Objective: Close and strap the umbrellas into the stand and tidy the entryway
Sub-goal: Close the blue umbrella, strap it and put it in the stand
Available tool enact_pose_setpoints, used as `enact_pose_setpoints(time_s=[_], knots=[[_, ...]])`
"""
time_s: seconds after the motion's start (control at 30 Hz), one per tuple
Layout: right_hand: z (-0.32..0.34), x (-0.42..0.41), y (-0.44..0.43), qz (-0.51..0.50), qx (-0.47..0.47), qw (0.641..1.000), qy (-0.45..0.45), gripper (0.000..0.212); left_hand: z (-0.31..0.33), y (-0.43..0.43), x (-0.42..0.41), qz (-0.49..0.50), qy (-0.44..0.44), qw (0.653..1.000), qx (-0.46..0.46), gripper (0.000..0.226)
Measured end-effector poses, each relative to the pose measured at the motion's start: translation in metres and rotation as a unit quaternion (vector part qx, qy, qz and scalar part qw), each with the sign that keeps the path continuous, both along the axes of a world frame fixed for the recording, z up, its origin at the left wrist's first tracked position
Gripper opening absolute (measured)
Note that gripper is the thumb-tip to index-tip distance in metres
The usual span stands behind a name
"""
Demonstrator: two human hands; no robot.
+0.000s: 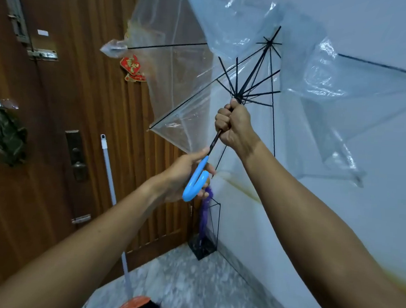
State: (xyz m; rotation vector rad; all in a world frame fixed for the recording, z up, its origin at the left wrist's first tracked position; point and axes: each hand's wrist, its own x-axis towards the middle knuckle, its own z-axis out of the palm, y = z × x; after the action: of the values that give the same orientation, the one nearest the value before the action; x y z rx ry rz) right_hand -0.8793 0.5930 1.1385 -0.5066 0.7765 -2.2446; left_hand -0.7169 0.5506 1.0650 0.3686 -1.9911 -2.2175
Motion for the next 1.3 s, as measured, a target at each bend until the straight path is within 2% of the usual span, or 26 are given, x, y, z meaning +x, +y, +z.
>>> enact_pose_setpoints(time_s=[0.07, 0.2, 0.3, 0.43, 0.5, 0.67, 0.83, 0.97, 1.07, 1.2, 1.3], knots=[[0.001, -0.005, 0.004, -0.002, -0.002, 1.0, 0.005, 0.046, -0.005, 0.004, 0.006, -0.011, -0.003, 1.0, 0.011, 0.055], [0.003, -0.006, 0.005, -0.009, 0.001, 1.0, 0.025, 0.043, -0.005, 0.016, 0.001, 0.055, 0.037, 0.994, 0.087, 0.051], [0.007, 0.001, 0.007, -0.032, 0.028, 0.999, 0.031, 0.041, -0.004, 0.015, 0.0, 0.091, 0.049, 0.992, 0.071, 0.049], [0.003, 0.019, 0.012, -0.051, 0.166, 0.972, 0.16, 0.043, 0.0, 0.01, 0.004, 0.12, 0.064, 0.991, 0.011, 0.049], [-0.002, 0.027, 0.008, -0.028, 0.209, 0.957, 0.198, 0.039, 0.0, 0.007, 0.001, 0.135, 0.073, 0.988, -0.005, 0.049], [-0.023, 0.048, -0.006, 0.051, 0.236, 0.945, 0.22, 0.041, 0.003, 0.002, -0.011, 0.194, 0.077, 0.978, -0.018, 0.049], [-0.039, 0.052, -0.013, 0.106, 0.227, 0.946, 0.208, 0.043, -0.001, 0.0, -0.011, 0.233, 0.063, 0.968, -0.062, 0.044], [-0.042, 0.062, -0.014, 0.104, 0.198, 0.96, 0.166, 0.052, -0.001, -0.003, -0.007, 0.218, 0.065, 0.973, -0.045, 0.046], [-0.044, 0.07, -0.012, 0.088, 0.159, 0.975, 0.127, 0.037, -0.003, -0.004, -0.008, 0.217, 0.065, 0.974, -0.019, 0.047], [-0.05, 0.072, -0.015, 0.092, 0.159, 0.976, 0.117, 0.023, -0.007, -0.007, -0.007, 0.21, 0.054, 0.976, -0.012, 0.049], [-0.052, 0.071, -0.015, 0.105, 0.188, 0.968, 0.125, 0.04, -0.007, -0.008, -0.005, 0.209, 0.042, 0.977, -0.001, 0.052]])
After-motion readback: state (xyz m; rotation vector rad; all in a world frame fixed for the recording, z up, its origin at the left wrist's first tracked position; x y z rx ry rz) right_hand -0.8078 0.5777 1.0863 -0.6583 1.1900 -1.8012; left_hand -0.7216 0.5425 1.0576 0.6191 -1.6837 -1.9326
